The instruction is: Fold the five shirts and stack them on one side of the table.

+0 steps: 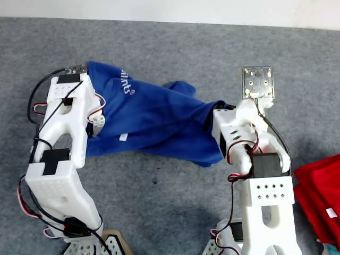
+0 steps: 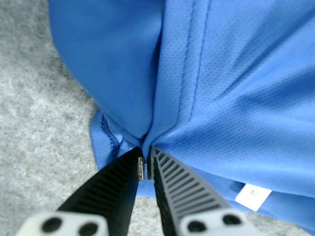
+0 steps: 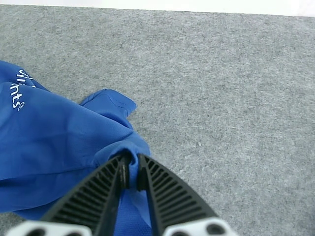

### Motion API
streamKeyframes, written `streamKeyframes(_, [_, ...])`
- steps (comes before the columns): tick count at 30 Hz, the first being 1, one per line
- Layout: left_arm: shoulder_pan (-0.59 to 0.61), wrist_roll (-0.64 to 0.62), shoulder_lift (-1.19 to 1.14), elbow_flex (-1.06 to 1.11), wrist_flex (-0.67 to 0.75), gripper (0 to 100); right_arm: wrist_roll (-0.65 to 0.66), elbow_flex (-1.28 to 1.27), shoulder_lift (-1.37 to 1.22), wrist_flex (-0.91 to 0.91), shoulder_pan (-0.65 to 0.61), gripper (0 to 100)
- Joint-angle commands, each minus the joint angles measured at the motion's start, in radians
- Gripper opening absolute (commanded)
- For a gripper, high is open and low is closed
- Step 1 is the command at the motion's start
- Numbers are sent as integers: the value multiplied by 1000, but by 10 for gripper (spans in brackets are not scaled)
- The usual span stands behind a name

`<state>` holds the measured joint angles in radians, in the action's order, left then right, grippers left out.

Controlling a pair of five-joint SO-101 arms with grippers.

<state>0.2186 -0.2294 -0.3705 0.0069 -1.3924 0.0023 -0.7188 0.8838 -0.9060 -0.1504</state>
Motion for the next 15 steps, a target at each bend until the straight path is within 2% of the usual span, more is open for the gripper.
streamKeyframes(1, [-13, 8, 61, -4, 3, 5, -11, 4, 18, 24, -12, 7])
streamKeyframes(7, [-13, 3, 105, -82, -34, 5, -11, 4, 18, 24, -12, 7])
streamKeyframes(15, [-41, 2, 355, -163, -101, 5, -11, 4, 18, 24, -12, 7])
